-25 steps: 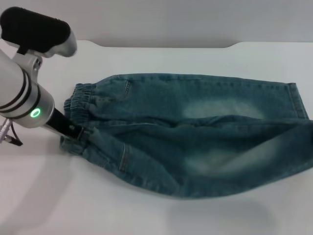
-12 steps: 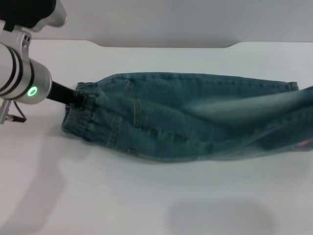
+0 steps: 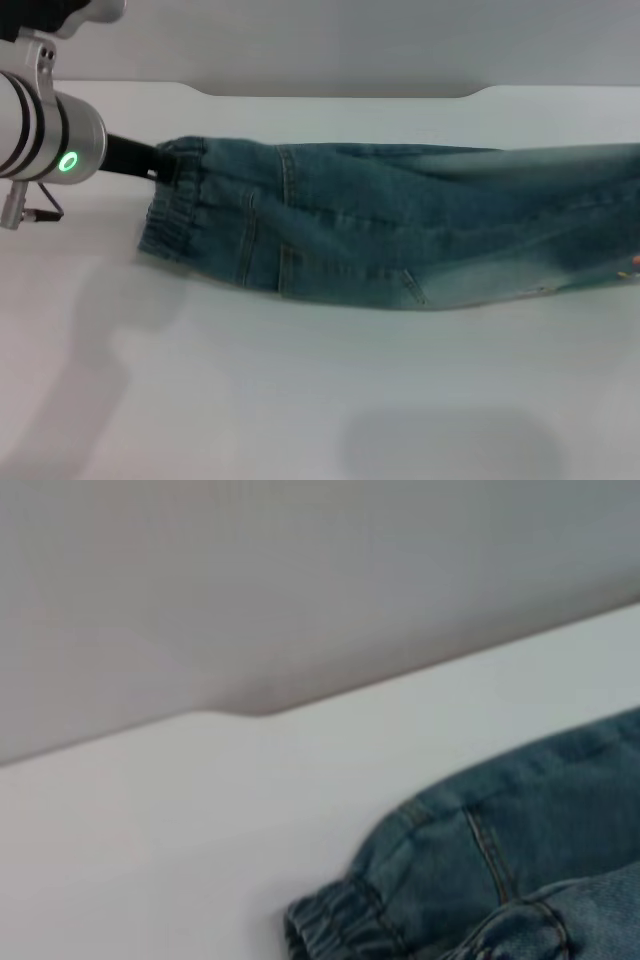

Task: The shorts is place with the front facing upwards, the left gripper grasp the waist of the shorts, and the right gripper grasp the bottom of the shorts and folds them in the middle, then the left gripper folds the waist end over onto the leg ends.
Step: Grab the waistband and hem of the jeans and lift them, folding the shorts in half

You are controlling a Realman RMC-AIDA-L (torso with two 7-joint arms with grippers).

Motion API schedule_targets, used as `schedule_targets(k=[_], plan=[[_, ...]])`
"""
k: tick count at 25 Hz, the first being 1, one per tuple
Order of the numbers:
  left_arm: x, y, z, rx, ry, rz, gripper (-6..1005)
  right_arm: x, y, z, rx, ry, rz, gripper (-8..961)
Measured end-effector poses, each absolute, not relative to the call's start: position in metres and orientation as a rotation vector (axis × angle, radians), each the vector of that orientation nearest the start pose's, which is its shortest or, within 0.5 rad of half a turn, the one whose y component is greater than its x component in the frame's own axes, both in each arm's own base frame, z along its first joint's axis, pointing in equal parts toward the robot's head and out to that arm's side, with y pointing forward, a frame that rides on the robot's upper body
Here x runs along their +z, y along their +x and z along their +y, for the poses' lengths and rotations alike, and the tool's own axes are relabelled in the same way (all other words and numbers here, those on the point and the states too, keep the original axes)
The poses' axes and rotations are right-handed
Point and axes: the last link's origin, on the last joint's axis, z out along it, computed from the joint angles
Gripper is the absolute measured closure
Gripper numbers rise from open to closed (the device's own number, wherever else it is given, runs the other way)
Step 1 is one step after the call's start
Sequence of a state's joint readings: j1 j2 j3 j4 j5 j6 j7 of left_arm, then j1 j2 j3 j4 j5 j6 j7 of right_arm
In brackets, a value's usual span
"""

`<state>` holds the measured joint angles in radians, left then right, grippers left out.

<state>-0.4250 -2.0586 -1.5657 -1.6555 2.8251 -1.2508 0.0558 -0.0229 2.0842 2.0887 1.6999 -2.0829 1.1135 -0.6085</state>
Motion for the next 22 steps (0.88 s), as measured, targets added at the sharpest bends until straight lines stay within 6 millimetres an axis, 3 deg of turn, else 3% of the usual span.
schedule_targets(k=[12,22], plan=[[0.025,-0.167,0.378,0.025,-2.060,-0.954,957,0.128,0.292,0.300,0.589,-1.817,1.181,938],[0.019,-0.168,0.384,-0.063,-2.064,-0.935,945,0.130,0.309,0.307,0.679,-1.737,1.041,937]])
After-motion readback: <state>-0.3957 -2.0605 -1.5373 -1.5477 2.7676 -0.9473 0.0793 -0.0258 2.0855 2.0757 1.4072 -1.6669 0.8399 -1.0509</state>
